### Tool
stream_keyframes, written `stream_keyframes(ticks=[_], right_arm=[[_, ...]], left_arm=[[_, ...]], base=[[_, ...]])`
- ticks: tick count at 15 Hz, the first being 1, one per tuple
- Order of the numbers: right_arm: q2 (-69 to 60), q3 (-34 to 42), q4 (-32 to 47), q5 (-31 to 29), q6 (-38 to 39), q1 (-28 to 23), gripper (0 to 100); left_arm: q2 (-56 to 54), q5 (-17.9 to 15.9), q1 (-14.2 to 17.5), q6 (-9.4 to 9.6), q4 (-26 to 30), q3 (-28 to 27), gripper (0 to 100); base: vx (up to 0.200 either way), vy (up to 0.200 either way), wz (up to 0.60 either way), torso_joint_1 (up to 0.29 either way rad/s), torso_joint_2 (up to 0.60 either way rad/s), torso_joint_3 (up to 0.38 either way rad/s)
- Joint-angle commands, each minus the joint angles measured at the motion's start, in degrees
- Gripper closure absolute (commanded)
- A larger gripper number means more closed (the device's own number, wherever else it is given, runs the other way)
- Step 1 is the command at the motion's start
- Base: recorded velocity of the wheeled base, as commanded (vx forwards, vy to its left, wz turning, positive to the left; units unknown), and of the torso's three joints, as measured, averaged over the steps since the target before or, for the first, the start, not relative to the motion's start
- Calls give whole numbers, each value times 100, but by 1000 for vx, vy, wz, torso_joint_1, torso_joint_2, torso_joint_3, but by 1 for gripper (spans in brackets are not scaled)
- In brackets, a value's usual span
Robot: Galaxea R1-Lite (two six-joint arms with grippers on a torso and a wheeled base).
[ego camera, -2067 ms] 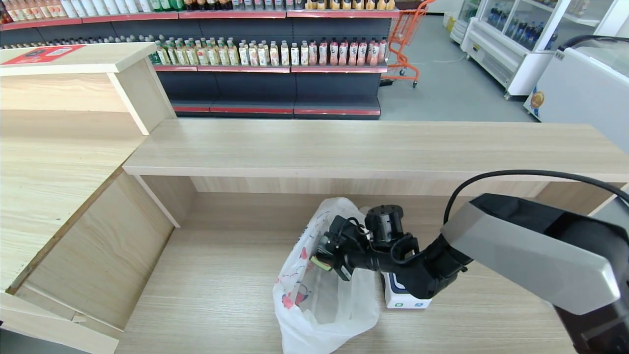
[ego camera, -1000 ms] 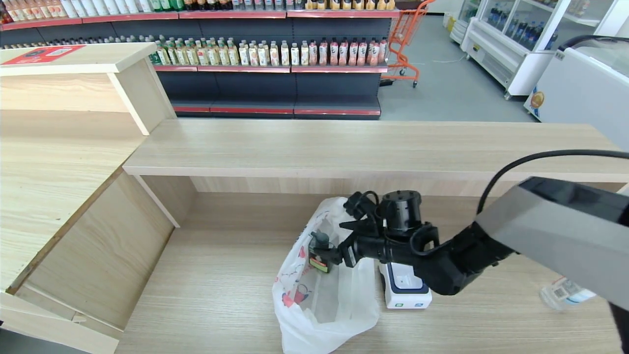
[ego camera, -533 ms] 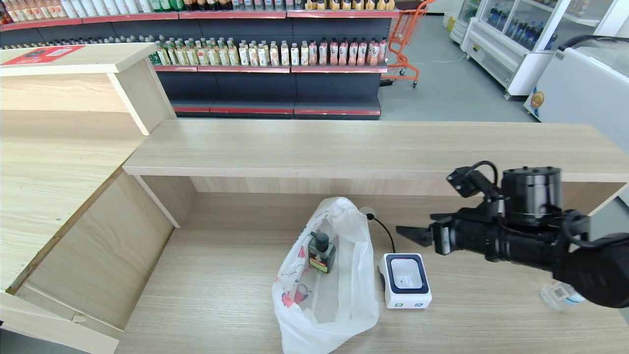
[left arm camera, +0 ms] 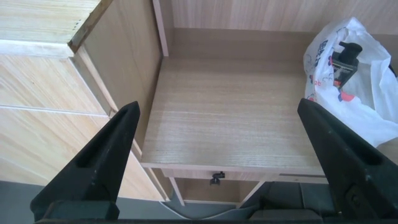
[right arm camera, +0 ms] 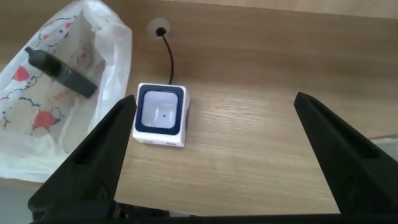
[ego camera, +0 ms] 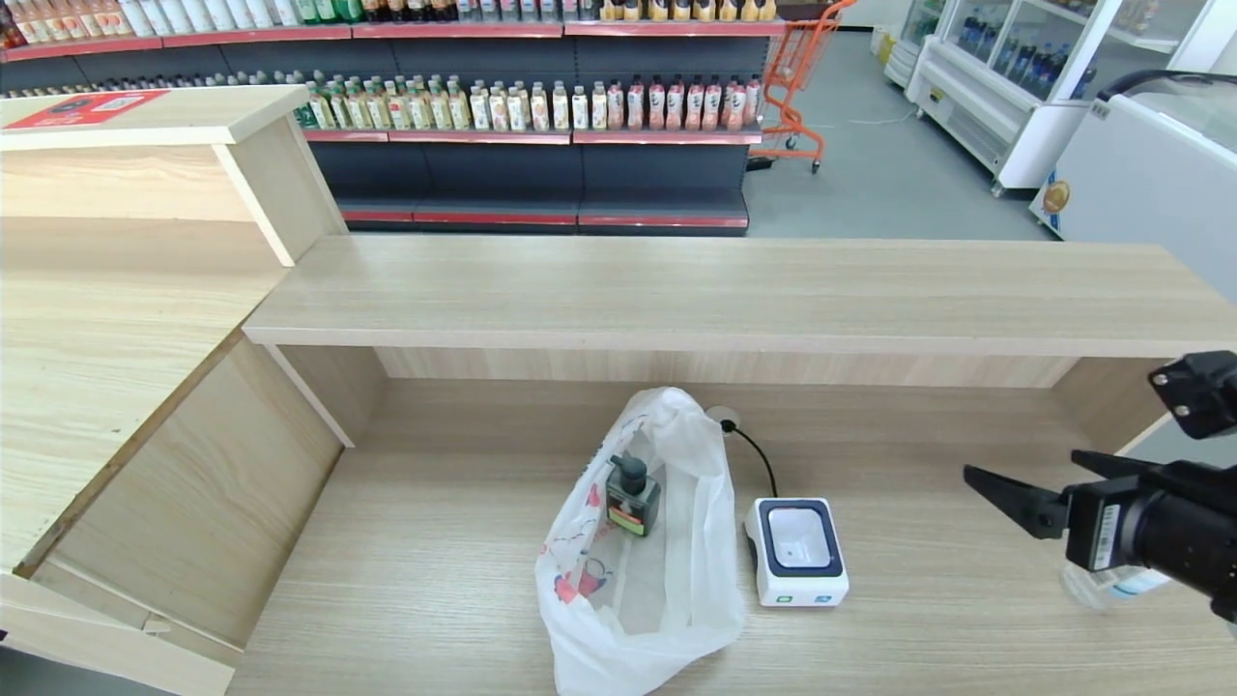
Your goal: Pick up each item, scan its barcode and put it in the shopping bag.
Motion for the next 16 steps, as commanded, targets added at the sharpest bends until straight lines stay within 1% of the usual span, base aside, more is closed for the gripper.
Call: stream_keyframes(ticks=[1,2,6,8,12,15,16], right_arm=[[-571,233,0,-204,20,-78,0],[-729,321,8,-432,37,-86,0],[-1344,866,26,-670,37,-95,0],[-1617,1033,35,-1048,37,-86,0],[-1810,927,333,-1109,37,-86,0],[-1819,936,360,-1100,37,-86,0],[-1810,927,369,-1083,37,-86,0]], left_arm=[[-1,0,1,-1,-1,0,0],[-1,0,1,-1,-1,0,0],[-1,0,1,-1,-1,0,0],[-1,0,1,8,-1,0,0],[-1,0,1,-1,-1,0,0],[-1,-9,9,25,-1,0,0],[-1,0,1,17,-1,0,0]], base=[[0,0,0,0,0,0],[0,0,0,0,0,0],[0,0,0,0,0,0],[0,0,0,0,0,0],[-200,0,0,6,6,1],[-200,0,0,-14,-5,4],[0,0,0,0,0,0]])
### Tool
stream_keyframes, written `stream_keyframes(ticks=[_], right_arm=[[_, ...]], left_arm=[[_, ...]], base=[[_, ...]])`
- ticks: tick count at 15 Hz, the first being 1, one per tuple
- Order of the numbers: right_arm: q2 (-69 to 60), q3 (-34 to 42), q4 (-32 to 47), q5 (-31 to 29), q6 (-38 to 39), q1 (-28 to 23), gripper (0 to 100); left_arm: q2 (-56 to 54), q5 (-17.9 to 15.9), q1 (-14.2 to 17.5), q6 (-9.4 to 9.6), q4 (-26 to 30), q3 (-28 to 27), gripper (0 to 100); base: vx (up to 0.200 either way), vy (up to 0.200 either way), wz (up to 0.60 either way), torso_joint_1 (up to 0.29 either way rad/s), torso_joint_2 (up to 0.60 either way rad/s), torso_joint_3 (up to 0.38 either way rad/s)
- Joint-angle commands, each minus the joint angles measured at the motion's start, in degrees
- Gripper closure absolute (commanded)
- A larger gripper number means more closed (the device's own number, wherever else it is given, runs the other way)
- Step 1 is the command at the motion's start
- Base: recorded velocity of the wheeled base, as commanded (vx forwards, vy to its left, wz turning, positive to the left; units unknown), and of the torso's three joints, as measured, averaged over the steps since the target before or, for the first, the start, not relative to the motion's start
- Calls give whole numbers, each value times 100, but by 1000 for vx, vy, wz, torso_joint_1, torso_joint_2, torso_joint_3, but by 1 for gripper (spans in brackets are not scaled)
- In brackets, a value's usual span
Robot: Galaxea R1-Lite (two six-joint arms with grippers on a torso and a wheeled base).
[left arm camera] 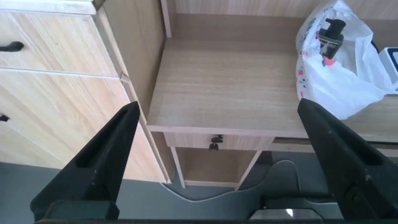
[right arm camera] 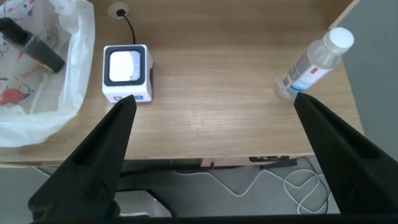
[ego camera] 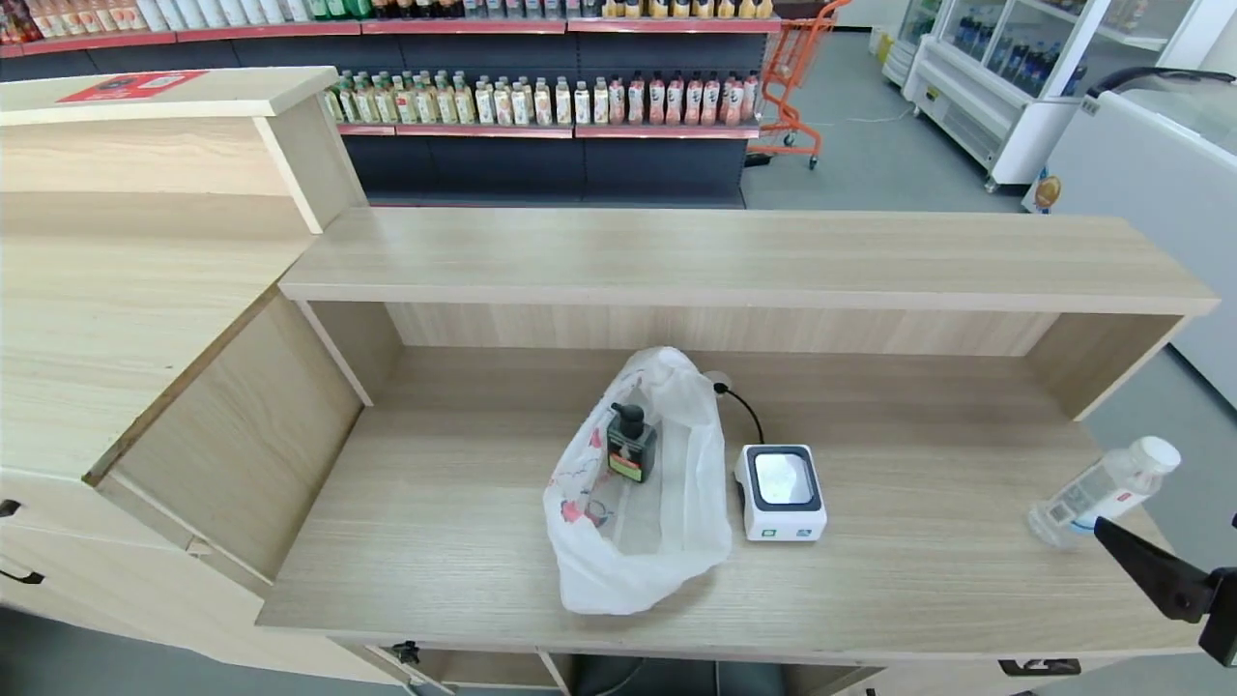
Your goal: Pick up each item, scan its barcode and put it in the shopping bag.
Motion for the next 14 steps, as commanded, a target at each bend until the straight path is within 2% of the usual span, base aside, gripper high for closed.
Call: stream_keyframes(ticks=[1,8,14], right_arm=[[-4,5,-6,12,-2,5,0],[-4,-30,-6,39,157,14,0],[-13,-65,-58,302,376,225,0]], left_arm=[[-1,2,-2,-24,-1,0,0],[-1,-6,-2,20,-1,0,0],[-1,-6,-2,37,-1,0,0]], base=[[0,0,0,0,0,0],[0,-200,0,2,0,2],[0,-200,0,5,3,1]])
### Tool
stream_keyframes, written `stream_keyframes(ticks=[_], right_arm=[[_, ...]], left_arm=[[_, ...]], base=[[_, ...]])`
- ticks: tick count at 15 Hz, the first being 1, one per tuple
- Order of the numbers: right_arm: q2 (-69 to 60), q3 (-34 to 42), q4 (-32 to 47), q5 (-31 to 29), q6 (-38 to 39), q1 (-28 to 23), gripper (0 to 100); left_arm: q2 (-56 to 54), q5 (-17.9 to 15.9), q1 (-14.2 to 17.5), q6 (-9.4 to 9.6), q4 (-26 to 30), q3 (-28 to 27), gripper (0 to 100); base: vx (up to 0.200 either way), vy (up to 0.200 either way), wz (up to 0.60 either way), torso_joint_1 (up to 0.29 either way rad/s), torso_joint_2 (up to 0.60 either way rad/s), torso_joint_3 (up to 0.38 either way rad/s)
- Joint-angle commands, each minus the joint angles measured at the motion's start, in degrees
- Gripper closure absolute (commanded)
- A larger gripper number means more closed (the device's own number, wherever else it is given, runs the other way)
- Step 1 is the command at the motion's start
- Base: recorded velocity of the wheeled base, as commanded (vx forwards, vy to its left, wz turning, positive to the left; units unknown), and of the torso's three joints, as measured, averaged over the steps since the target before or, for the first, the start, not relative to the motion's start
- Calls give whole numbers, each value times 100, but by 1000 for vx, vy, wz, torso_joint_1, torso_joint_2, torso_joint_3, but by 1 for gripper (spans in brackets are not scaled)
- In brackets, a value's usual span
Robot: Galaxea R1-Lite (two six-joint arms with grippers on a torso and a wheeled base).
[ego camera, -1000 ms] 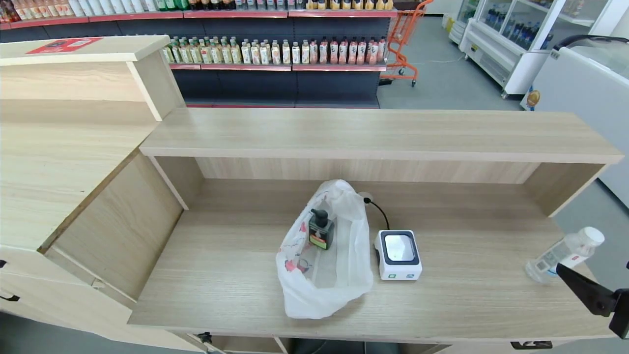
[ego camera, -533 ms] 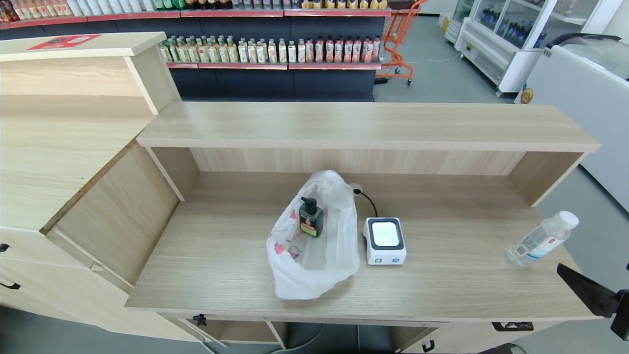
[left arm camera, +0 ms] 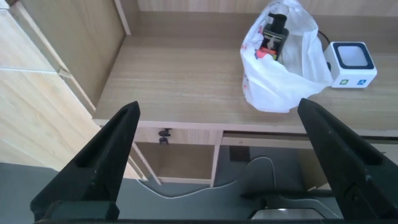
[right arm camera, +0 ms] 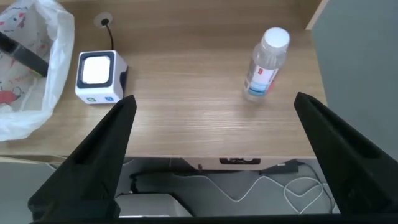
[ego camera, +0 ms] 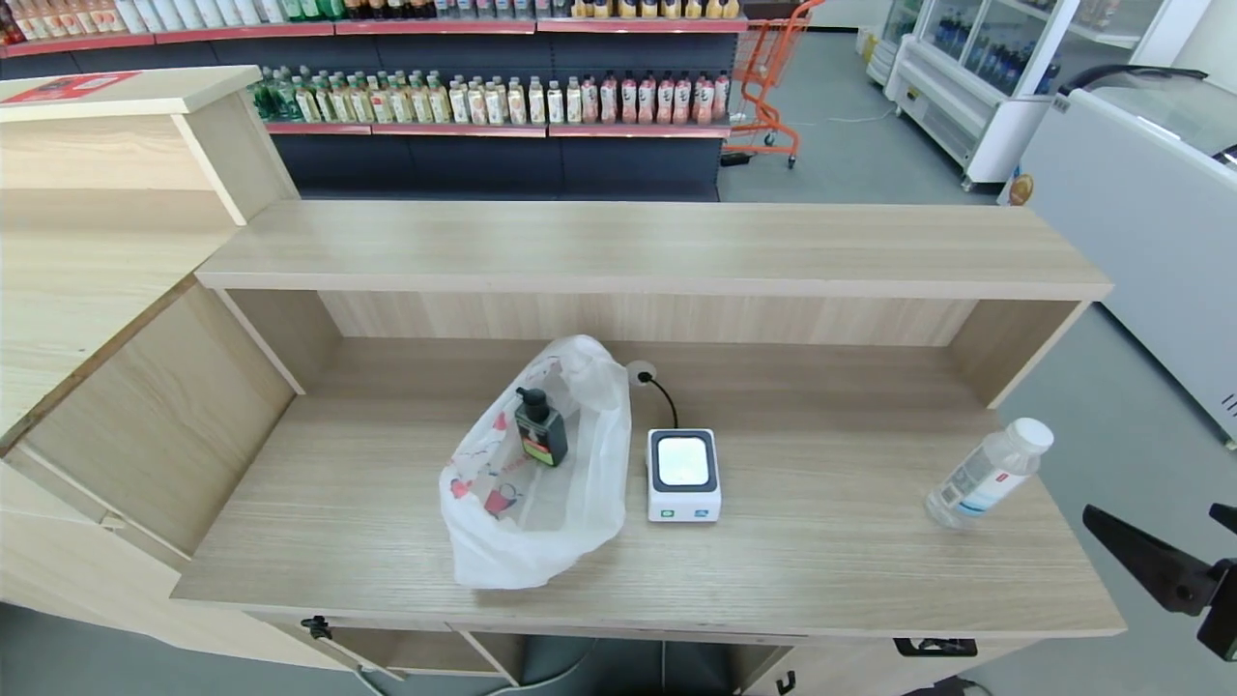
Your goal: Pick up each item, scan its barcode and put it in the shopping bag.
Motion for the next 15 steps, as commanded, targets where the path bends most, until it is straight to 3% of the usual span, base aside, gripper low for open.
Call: stream_keyframes(ticks=[1,11,15], right_arm=[[19,44,-3,7,30,17,0],[37,35,5,121,206,53,0],[177,281,40,-476,188,-466,0]], left_arm=[[-1,1,1,-1,-1,0,0],[-1,1,1,-18,-1,0,0],[-1,1,-8,-27,-1,0,0]], base=[[0,-200,0,2,2,2],[0,-200,0,2,2,0],[0,0,0,0,0,0]])
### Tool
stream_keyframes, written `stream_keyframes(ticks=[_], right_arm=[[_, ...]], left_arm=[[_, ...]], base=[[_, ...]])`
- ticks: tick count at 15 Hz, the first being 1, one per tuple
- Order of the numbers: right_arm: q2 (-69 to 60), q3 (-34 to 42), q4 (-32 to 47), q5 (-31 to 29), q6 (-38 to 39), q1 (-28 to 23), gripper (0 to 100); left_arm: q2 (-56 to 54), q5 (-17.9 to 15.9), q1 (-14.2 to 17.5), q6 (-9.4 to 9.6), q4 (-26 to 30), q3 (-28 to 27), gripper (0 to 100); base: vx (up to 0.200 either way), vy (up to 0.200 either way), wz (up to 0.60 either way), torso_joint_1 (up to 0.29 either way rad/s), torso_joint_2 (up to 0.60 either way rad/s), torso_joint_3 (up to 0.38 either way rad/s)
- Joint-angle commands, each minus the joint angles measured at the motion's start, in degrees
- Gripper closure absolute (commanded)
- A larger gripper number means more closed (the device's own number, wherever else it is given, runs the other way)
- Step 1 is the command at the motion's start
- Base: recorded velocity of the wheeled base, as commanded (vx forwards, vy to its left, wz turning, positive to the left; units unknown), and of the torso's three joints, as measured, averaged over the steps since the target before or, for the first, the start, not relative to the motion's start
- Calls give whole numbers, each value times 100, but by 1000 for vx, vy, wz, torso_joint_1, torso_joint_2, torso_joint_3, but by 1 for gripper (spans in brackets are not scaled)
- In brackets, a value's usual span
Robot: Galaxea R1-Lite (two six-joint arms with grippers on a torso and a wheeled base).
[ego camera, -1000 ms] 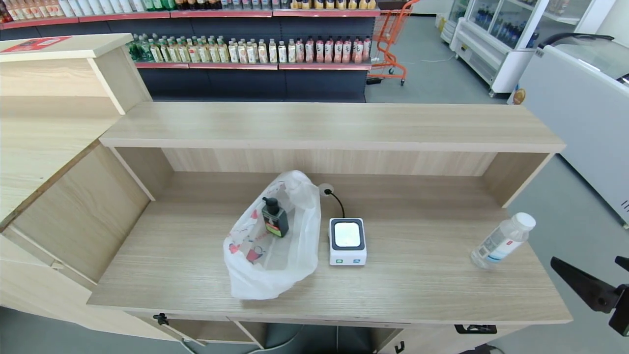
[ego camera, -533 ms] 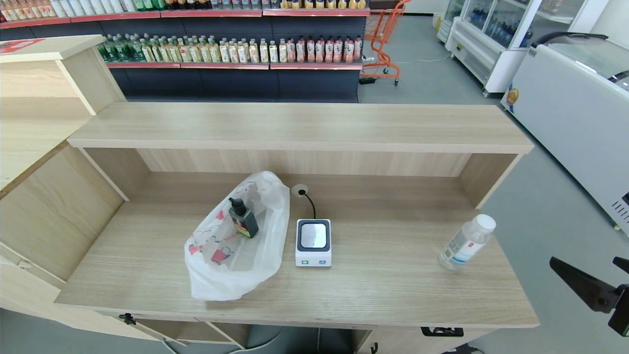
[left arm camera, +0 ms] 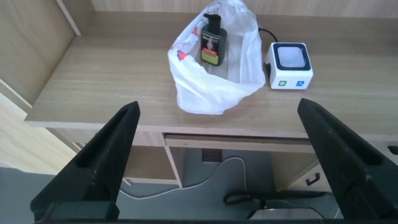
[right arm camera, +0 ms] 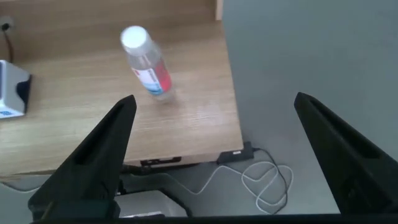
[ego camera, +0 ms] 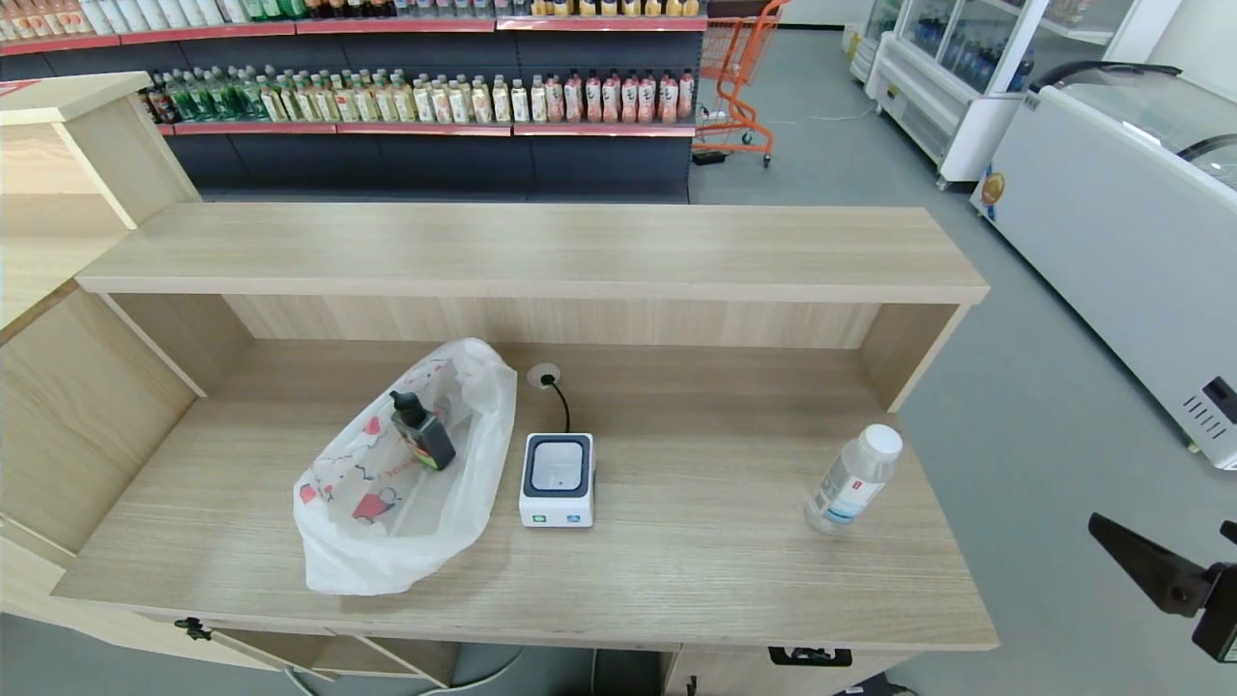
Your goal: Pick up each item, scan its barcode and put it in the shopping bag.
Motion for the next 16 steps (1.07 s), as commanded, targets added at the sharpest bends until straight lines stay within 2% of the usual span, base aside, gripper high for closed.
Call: stream_keyframes(ticks=[1,2,4,8,10,16], right_arm=[[102,278,10,-155,-11,-259,0],[119,366,10,-164,-11,-267,0],[515,585,-34,-305,-292,-733,0],[1235,647,-368,-322,-319,-698,0],[2167,410,-1036,-305,-240,-645,0],[3828,216,-2073,-129,-231,-259,0]], left_arm=[[-1,5,9,-3,-4,0,0],[-1,5,9,-3,-4,0,0],[-1,-4,9,-3,-4,0,0],[-1,5,9,-3,-4,0,0],[-1,5,9,-3,-4,0,0],[-1,5,9,-3,-4,0,0]], base=[[0,0,0,0,0,0],[0,0,0,0,0,0],[0,0,0,0,0,0],[0,0,0,0,0,0],[0,0,0,0,0,0],[0,0,0,0,0,0]])
